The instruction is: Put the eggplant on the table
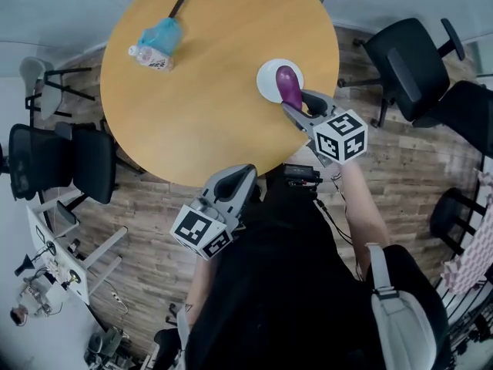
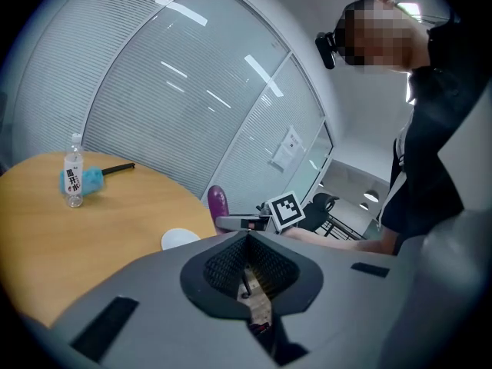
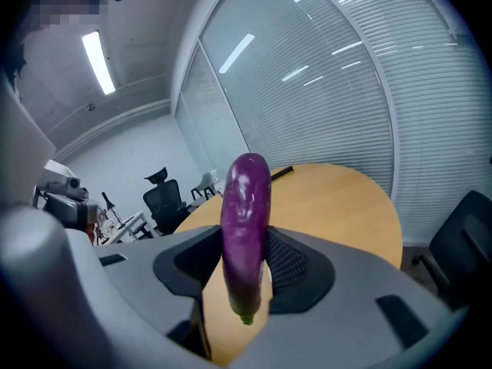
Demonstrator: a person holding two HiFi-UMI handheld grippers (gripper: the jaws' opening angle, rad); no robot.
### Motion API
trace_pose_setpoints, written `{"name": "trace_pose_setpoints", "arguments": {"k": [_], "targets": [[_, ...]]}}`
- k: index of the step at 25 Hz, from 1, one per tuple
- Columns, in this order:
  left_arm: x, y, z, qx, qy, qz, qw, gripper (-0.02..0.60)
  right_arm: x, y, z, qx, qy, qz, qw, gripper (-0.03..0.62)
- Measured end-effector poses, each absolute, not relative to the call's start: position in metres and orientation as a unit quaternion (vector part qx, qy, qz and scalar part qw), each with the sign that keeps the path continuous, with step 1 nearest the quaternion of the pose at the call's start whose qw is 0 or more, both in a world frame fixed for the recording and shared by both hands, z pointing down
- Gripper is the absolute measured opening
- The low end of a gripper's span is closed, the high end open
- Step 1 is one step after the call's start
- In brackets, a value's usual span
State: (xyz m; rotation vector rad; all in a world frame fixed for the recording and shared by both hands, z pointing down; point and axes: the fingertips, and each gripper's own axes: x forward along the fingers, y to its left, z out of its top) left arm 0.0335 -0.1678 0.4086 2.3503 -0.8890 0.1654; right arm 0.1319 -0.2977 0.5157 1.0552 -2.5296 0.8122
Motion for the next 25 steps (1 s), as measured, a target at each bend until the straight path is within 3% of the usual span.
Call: {"name": "trace_pose_setpoints", "arguments": {"k": [7,20,25], "targets": [[0.032,-0.174,0.415,0.878,-0.351,0.064,0.320,0.015,0.141,-0.324,0.557,0.369,-0.863,0.284,0.196,0.186],[0.019,-0.172,0.427,0.865,-0.373,0.062,0.330,0.015,0.132,-0.351,0.641,0.340,-0.820,0.221,0.403,0.187],[0.018,-0.175,0.425,0.866,-0.374,0.054,0.327,0.015,0.128,-0.356,0.660,0.326,-0.808,0.201,0.448,0.187]]}}
